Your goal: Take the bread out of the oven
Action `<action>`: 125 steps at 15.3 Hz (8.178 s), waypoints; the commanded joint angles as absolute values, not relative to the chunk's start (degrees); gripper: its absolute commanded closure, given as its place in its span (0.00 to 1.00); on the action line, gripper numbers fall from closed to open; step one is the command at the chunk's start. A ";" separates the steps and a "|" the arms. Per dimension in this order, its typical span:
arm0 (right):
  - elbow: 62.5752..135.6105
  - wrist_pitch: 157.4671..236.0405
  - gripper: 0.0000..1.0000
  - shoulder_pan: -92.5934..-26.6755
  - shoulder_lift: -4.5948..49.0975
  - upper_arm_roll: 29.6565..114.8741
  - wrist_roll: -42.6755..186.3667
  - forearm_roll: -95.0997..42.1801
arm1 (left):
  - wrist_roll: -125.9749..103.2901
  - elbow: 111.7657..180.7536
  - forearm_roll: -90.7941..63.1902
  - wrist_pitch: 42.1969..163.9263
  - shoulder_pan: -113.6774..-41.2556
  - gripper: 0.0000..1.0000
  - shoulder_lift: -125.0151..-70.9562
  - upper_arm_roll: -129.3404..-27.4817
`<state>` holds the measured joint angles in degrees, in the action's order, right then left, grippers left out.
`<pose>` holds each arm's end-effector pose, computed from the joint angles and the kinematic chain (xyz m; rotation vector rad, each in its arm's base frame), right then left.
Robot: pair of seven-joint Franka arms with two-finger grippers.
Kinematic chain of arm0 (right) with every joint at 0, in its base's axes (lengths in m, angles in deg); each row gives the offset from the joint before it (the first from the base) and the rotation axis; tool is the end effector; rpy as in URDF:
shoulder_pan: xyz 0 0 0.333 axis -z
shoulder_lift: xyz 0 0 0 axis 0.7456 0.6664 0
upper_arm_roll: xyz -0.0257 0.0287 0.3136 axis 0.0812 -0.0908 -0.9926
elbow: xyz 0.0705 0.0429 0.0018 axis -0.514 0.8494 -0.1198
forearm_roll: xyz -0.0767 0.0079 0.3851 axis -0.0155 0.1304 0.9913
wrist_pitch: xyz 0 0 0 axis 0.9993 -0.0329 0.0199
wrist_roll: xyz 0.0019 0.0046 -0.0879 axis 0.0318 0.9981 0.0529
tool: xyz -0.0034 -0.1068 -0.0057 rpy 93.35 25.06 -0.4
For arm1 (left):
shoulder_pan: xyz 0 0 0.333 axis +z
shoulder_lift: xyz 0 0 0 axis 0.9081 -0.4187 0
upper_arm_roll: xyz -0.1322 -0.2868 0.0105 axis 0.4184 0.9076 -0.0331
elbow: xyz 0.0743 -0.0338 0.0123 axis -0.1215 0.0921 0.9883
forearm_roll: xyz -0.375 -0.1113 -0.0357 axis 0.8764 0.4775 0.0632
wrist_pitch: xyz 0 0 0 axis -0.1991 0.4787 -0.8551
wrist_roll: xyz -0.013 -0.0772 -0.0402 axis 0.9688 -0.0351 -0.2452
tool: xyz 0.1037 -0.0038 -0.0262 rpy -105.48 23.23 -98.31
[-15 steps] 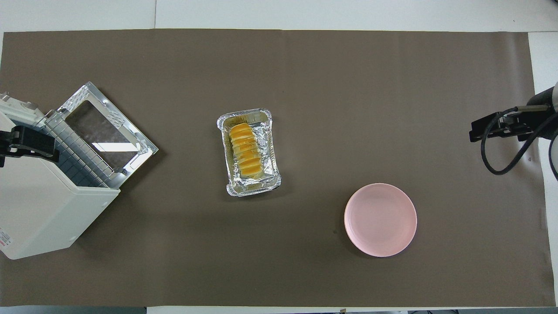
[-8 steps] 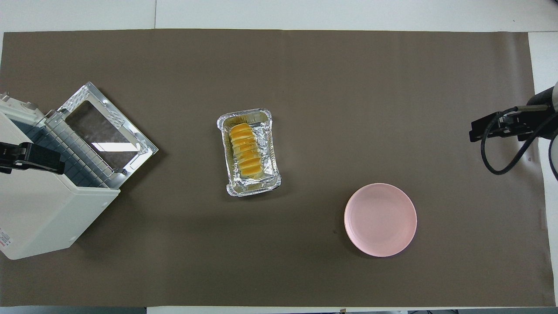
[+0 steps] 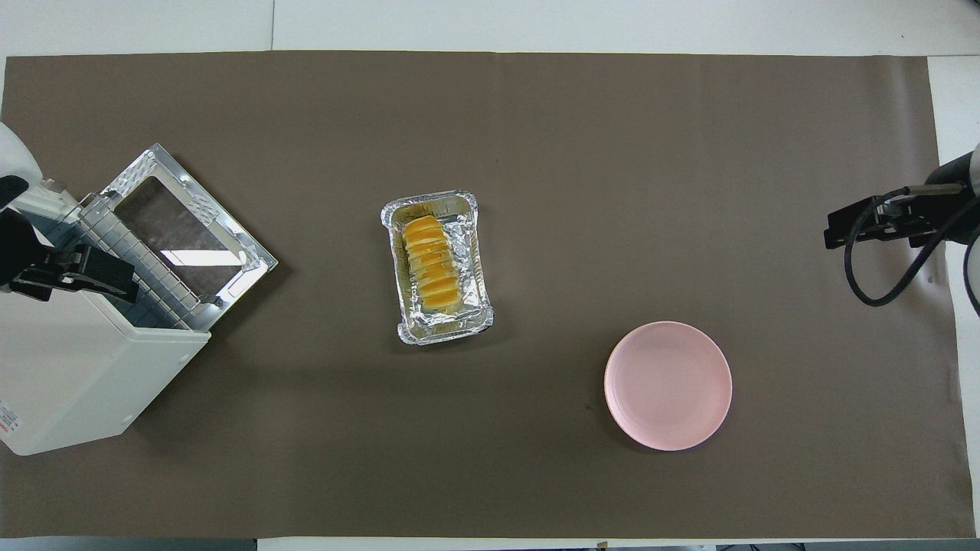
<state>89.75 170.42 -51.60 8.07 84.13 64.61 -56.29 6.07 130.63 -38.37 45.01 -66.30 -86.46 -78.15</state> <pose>0.5580 -0.0106 0.5812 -3.1263 0.0129 0.1170 0.5230 -0.0414 0.5981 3.1149 -0.1725 -0.3194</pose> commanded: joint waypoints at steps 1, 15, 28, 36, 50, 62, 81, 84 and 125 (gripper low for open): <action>90.44 170.12 0.00 -51.02 7.09 83.60 66.04 -57.14 | 6.83 131.02 -37.53 45.80 -65.86 0.00 -85.38 -77.75; 96.06 181.79 0.00 -58.30 9.36 82.19 62.81 -55.91 | 6.65 131.19 -37.53 45.63 -65.34 0.00 -84.41 -77.84; 77.78 189.72 0.00 -78.88 33.35 82.19 37.13 -51.69 | 6.65 131.19 -37.53 45.63 -65.34 0.00 -84.41 -77.84; 77.61 197.18 0.00 -83.80 38.64 82.01 29.23 -51.16 | 6.65 131.19 -37.53 45.63 -65.34 0.00 -84.41 -77.84; 85.42 204.13 0.00 -84.77 38.64 82.01 29.13 -51.25 | 6.65 131.19 -37.53 45.63 -65.34 0.00 -84.32 -77.84; 90.88 209.67 1.00 -85.91 37.23 81.93 29.92 -51.77 | 6.65 131.19 -37.53 45.63 -65.34 0.00 -84.32 -77.84; 95.34 206.24 1.00 -57.64 30.21 82.01 60.20 -43.87 | 6.65 131.19 -37.53 45.63 -65.34 0.00 -84.32 -77.84; 102.28 207.30 1.00 -54.72 26.88 82.10 65.77 -43.87 | 6.65 131.19 -37.53 45.63 -65.34 0.00 -84.32 -77.92; 109.42 211.61 1.00 -59.55 23.26 82.10 57.69 -46.50 | 6.65 131.19 -37.53 45.63 -65.34 0.00 -84.32 -77.84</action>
